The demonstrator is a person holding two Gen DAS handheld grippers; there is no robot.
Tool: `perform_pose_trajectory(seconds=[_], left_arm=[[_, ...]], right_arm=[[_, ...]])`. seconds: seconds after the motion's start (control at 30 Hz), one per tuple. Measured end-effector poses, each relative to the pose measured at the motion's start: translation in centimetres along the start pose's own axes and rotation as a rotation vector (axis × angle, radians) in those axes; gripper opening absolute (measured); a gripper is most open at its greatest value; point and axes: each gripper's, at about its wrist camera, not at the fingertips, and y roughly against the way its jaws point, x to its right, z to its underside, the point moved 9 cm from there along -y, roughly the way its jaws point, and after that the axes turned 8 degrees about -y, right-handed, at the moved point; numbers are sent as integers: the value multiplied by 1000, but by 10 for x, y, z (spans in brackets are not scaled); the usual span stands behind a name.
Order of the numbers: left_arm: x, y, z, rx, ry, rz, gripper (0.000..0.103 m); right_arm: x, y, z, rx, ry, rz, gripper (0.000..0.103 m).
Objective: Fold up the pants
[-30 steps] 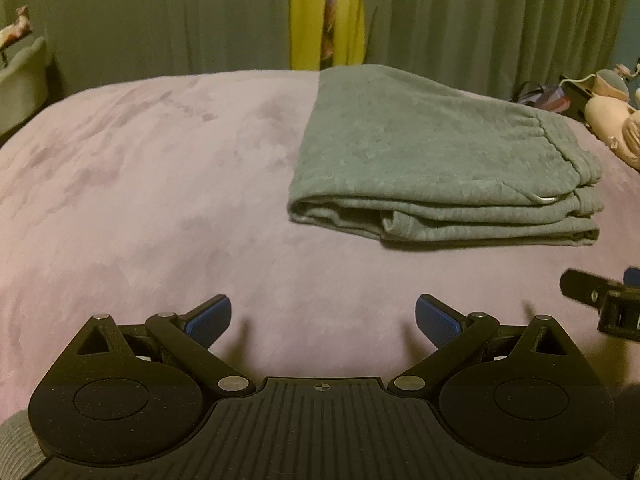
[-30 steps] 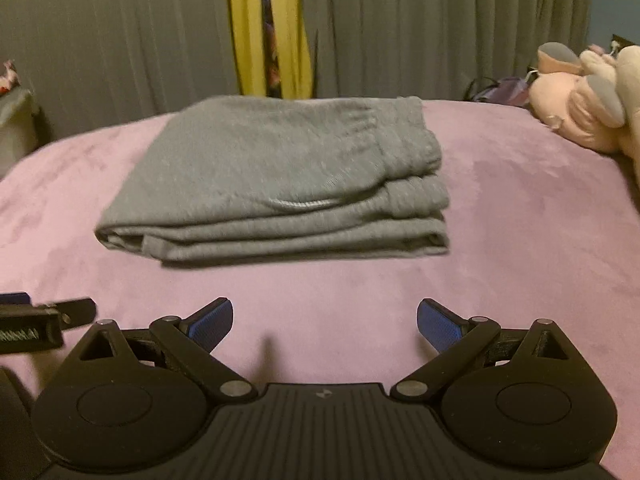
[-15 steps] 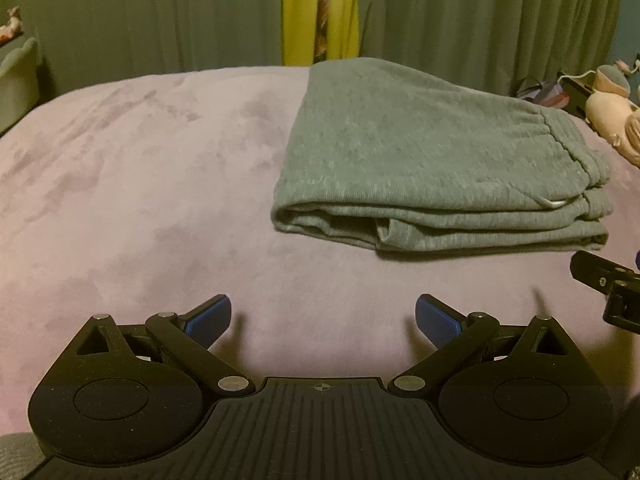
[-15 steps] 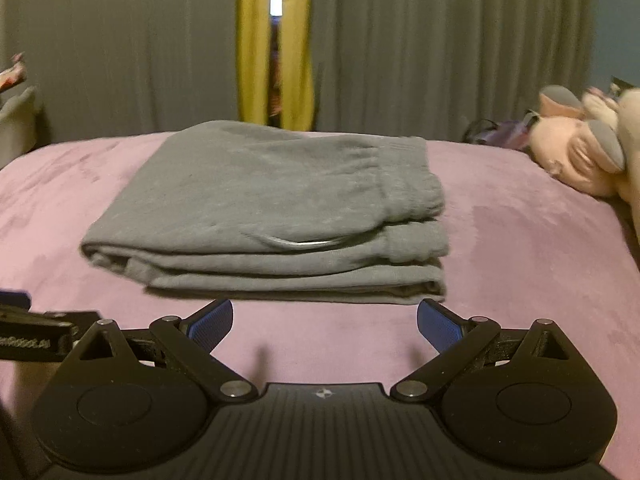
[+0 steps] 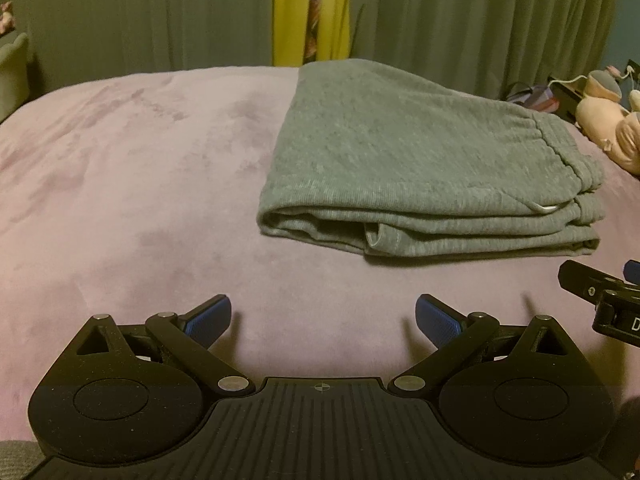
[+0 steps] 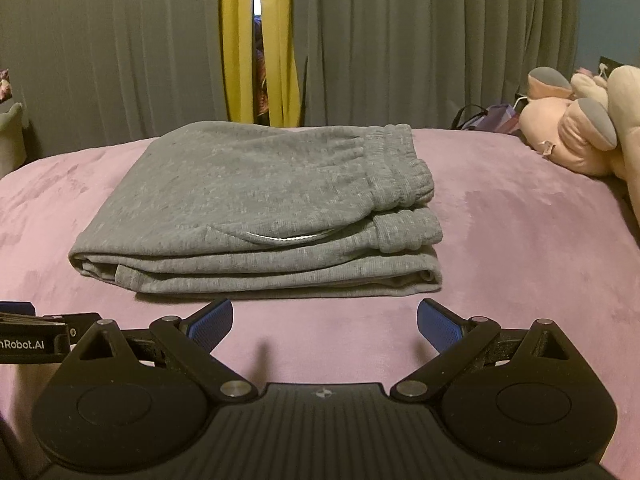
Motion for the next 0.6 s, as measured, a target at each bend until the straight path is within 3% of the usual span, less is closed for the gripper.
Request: perform_pose_trajectory(seconds=[0.6], left_arm=[[1, 1, 0, 2, -4, 0, 102]], right_arm=[[-5, 2, 0, 8, 29, -1, 99]])
